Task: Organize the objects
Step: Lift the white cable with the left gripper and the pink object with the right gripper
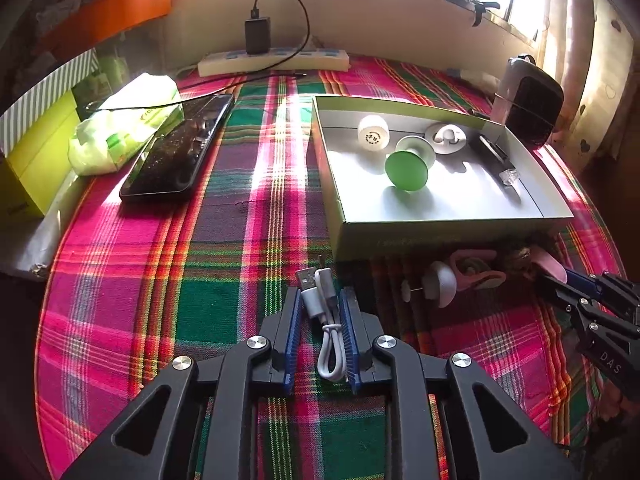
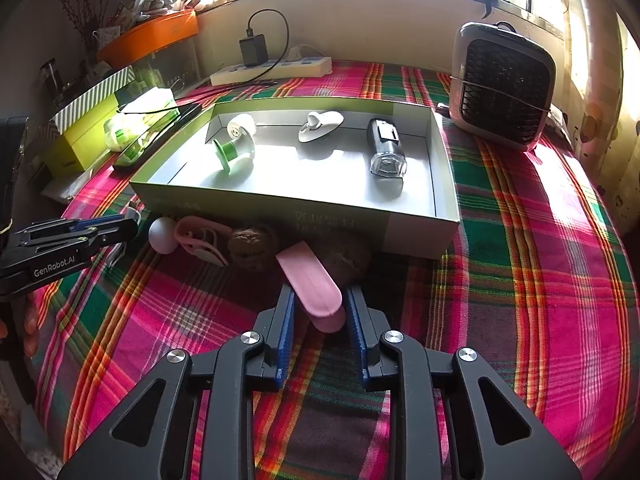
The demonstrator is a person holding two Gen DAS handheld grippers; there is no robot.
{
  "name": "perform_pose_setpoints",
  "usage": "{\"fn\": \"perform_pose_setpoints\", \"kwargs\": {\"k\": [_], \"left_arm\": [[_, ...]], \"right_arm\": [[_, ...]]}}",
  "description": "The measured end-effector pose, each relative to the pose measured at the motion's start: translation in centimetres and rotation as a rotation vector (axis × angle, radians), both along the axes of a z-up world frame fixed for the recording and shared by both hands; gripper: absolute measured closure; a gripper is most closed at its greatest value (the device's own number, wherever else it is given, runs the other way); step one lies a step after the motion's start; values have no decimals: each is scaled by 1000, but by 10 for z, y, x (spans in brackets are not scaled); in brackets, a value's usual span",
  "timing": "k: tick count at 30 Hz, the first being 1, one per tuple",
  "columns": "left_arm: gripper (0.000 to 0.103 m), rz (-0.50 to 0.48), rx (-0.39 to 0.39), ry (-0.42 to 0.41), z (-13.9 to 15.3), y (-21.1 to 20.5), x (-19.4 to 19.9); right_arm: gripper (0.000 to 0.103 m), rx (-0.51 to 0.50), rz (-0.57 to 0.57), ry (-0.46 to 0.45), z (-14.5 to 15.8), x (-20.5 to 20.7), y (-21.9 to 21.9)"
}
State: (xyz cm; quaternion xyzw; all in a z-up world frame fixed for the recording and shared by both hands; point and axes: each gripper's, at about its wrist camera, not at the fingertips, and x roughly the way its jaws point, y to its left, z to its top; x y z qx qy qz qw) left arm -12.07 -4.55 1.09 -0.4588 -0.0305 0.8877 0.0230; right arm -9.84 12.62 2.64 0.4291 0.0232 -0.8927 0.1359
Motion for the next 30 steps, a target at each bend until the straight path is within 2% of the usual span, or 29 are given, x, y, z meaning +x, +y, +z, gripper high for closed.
{"fn": "perform_pose_setpoints", "kwargs": {"k": [7, 16, 25, 28, 30], "left_arm": [[87, -55, 43, -9, 0, 9, 11], [87, -158, 73, -12, 1, 33, 24], [87, -170, 68, -6, 0, 37, 27], [87, -168, 66, -6, 0, 37, 27], [86, -168, 51, -1, 0, 39, 27]], "right_arm": [[82, 4, 2, 3, 0, 6, 0], [83, 4, -60, -2, 1, 26, 14], [83, -8, -49, -8, 1, 33, 12], [80, -10, -32, -10, 1, 29, 11], [73, -7, -26, -10, 1, 24, 9]]}}
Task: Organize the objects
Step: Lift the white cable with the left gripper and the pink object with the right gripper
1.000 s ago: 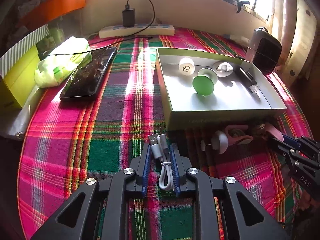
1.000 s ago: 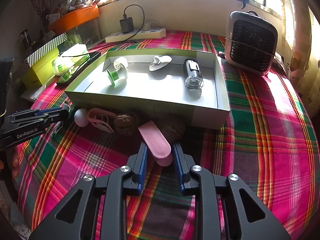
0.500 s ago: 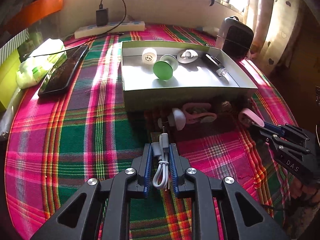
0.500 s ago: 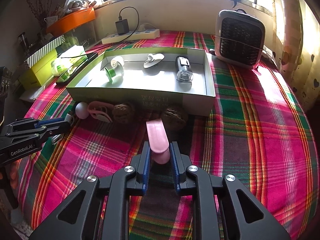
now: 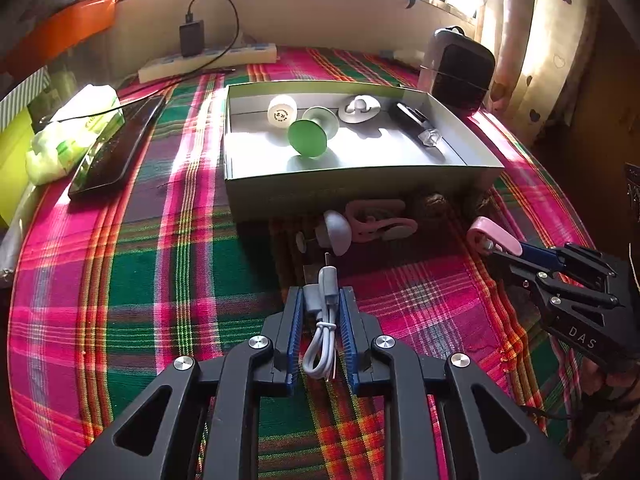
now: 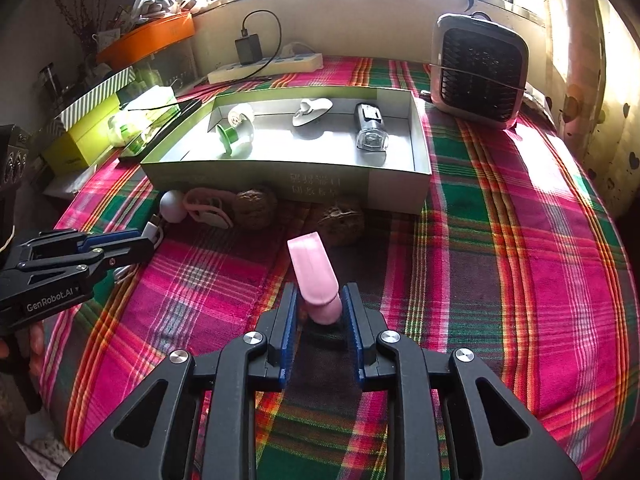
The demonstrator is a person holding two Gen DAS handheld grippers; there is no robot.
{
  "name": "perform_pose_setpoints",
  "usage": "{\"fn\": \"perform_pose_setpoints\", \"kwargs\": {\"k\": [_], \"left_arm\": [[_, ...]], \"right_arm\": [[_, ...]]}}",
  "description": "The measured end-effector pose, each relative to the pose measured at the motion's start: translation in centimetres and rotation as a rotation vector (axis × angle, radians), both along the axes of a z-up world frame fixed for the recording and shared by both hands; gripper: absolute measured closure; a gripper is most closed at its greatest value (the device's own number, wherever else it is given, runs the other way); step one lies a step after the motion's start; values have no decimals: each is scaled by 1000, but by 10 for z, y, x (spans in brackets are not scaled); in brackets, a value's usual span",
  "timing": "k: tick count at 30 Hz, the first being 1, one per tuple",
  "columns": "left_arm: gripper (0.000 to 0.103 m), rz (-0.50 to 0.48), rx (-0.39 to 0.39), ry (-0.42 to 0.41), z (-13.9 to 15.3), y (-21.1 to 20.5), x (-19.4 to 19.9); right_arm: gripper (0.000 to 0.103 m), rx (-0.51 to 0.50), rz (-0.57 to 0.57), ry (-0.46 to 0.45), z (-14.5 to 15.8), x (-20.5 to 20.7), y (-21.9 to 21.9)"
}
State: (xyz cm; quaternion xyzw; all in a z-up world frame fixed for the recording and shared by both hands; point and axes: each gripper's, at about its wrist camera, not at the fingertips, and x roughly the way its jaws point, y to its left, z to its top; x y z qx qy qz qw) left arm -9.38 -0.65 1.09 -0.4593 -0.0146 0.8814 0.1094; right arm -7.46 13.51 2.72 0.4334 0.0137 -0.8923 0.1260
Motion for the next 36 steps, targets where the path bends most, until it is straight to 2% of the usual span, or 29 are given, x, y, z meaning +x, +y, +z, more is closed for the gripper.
{"fn": "perform_pose_setpoints", "kwargs": {"k": [2, 11, 17, 22, 26, 36], "left_arm": [[83, -3, -5, 5, 0, 1, 0], [81, 12, -11, 20, -1, 2, -2], [81, 19, -12, 23, 0, 3, -3], [81, 18, -22, 28, 0, 4, -2], [85, 24, -34, 33, 0, 4, -2], [86, 23, -34, 35, 0, 3, -2]], "right_arm": [[66, 4, 13, 0, 0, -5, -3], [65, 20, 47, 11, -1, -13, -9], [79, 22, 31, 13, 0, -14, -6], [84, 32, 30, 15, 0, -14, -8], [84, 32, 28, 15, -1, -13, -9], [84, 31, 26, 15, -1, -13, -9]]}}
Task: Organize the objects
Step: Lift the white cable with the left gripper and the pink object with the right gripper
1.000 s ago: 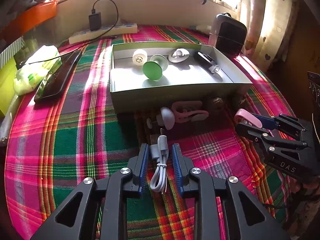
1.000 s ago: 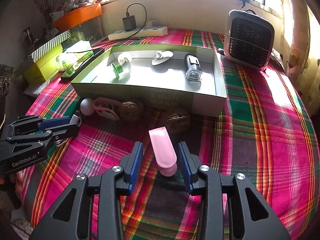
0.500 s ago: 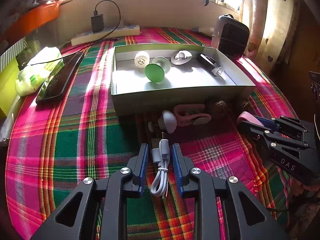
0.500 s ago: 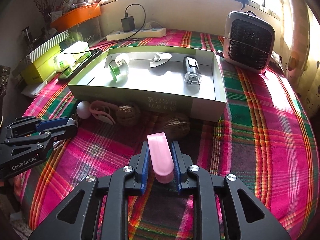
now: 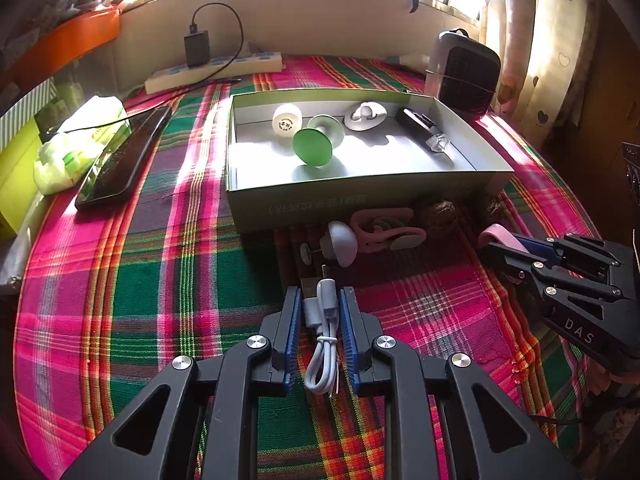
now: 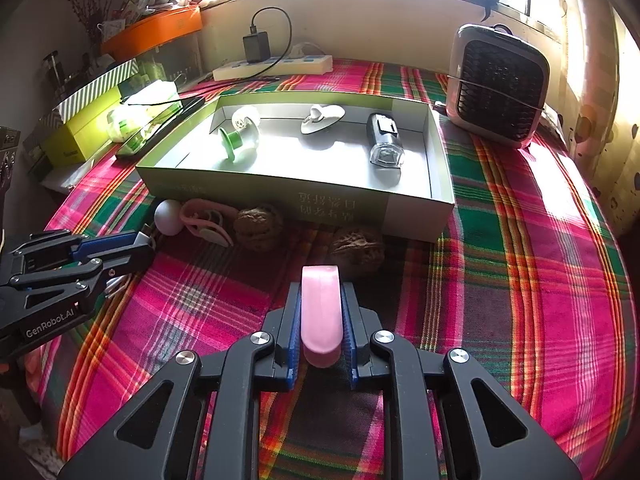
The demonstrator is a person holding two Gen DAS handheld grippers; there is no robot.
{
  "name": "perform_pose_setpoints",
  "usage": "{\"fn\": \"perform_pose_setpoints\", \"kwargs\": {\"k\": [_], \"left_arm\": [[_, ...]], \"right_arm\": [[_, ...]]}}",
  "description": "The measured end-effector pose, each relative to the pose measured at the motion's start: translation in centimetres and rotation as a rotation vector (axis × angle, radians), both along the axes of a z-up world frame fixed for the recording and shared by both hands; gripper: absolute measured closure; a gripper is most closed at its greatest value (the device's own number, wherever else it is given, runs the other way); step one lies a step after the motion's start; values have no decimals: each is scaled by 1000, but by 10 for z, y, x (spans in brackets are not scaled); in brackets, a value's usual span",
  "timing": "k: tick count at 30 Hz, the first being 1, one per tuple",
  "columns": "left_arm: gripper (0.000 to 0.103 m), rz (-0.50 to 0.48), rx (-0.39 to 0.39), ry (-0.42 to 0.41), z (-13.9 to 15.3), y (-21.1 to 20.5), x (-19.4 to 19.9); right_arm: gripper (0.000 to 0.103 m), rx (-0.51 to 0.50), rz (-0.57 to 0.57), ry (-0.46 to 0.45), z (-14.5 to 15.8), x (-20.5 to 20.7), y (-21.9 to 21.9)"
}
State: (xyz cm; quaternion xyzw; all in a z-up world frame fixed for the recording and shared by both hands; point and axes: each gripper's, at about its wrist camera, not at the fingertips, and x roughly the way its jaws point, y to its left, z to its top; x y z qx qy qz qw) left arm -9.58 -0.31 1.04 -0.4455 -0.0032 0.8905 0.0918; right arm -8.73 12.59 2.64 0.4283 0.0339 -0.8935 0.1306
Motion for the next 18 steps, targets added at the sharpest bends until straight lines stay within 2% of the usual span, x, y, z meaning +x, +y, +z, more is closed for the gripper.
{"fn": "perform_pose_setpoints", "kwargs": {"k": [18], "left_arm": [[86, 0, 4, -3, 0, -1, 0]], "right_arm": [[84, -8, -9, -1, 1, 1, 2]]}}
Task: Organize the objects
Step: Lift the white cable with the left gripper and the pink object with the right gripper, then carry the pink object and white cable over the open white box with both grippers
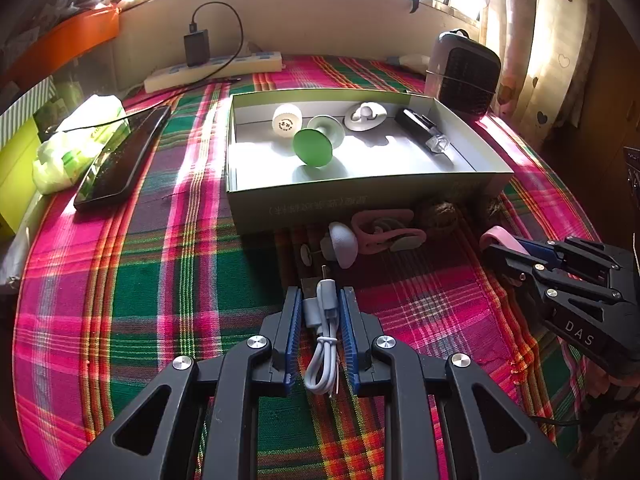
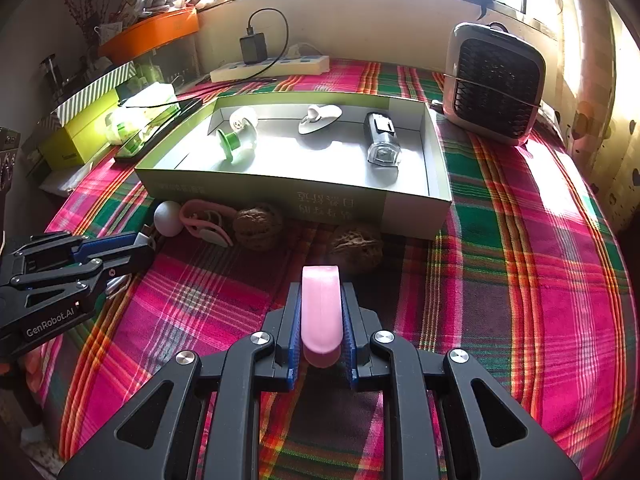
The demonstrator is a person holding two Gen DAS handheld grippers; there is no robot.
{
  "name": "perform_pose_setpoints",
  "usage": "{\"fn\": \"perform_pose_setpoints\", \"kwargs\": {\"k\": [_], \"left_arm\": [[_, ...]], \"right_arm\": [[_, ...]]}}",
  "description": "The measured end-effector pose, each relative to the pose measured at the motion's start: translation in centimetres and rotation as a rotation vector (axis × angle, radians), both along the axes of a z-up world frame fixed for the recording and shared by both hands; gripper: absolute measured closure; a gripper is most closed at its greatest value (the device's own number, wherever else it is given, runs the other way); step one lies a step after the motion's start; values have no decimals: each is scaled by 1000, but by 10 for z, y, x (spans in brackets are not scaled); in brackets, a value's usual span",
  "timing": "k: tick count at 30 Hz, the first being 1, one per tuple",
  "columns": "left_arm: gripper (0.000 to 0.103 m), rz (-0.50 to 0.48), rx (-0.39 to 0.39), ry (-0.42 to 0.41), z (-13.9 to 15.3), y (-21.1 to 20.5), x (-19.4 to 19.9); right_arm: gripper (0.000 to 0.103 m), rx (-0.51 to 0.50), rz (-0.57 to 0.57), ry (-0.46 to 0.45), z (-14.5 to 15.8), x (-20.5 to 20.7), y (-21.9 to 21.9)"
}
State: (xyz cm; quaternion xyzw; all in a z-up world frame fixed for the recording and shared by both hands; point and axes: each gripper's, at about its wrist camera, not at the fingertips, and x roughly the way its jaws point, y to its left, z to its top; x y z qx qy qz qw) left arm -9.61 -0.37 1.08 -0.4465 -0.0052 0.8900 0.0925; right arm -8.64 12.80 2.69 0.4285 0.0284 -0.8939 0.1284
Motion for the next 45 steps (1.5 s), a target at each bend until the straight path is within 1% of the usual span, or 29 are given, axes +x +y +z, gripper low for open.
{"fn": "perform_pose_setpoints", "kwargs": {"k": [14, 20, 33, 37, 45], "left_arm": [[86, -2, 3, -1, 0, 1, 0], [86, -1, 1, 12, 4, 6, 3], [86, -16, 25, 35, 18, 13, 1], [86, -21, 36, 55, 27, 5, 4], [86, -20, 52, 86, 41, -1, -6]], "right_arm": [[84, -25, 1, 5, 3, 4, -1], [84, -36, 4, 7, 5, 7, -2], [84, -59, 14, 32, 19, 8, -4], [84, -61, 20, 47, 26, 7, -5], [84, -59, 39, 82, 41, -4, -11]]}}
